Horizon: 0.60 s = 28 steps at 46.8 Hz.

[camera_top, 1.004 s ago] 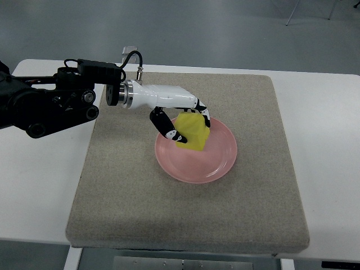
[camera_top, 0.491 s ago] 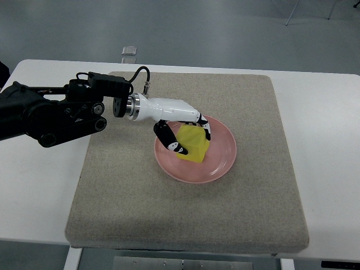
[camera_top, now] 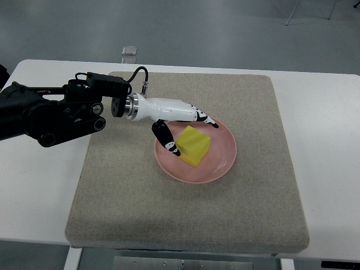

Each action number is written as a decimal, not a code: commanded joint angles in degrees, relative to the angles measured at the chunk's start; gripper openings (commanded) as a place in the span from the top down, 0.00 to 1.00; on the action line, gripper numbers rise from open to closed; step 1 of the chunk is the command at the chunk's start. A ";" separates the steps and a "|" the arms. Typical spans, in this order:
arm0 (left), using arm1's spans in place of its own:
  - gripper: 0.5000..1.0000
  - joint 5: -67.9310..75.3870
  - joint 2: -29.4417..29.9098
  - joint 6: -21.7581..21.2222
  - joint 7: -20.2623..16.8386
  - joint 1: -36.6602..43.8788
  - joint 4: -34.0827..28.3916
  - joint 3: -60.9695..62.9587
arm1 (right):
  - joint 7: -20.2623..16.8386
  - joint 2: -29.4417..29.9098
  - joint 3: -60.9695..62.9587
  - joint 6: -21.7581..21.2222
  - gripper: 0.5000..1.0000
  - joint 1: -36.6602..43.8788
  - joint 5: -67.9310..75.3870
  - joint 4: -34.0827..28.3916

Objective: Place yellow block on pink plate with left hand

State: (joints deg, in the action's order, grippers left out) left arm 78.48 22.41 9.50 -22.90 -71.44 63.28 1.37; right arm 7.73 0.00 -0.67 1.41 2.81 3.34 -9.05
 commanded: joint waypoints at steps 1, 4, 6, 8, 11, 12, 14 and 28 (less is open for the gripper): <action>0.03 -0.08 0.00 0.08 -0.04 -0.11 0.00 -0.40 | 0.00 0.00 -0.03 0.00 0.15 0.00 0.00 0.00; 0.03 -0.17 0.09 0.08 -0.04 -0.19 0.00 -0.58 | 0.00 0.00 0.05 0.00 0.15 0.00 0.00 0.00; 0.03 -0.34 0.44 0.08 -0.04 -0.28 -0.08 -0.76 | 0.00 0.00 0.05 0.00 0.15 0.00 0.00 0.00; 0.03 -0.61 0.79 0.08 -0.04 -0.54 -0.08 -0.84 | 0.00 0.00 0.05 0.00 0.15 0.00 0.00 0.00; 0.03 -1.13 1.14 0.08 0.05 -0.72 -0.78 -1.37 | 0.00 0.00 0.05 0.00 0.15 0.00 0.00 0.00; 0.03 -1.22 1.32 -0.01 -0.04 -0.72 -1.48 -1.55 | 0.00 0.00 -0.03 0.00 0.15 0.00 0.00 0.00; 0.03 -1.31 2.02 0.07 0.05 -0.90 -2.89 -2.07 | 0.00 0.00 0.05 0.00 0.15 0.00 0.00 0.00; 0.03 -2.10 2.20 -0.36 0.14 -0.20 -18.09 -6.03 | 0.00 0.00 0.05 0.00 0.15 0.00 0.00 0.00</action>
State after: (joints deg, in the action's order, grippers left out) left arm 76.79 24.89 9.16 -22.84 -71.90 47.85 -3.81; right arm 7.73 0.00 -0.65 1.41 2.81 3.34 -9.05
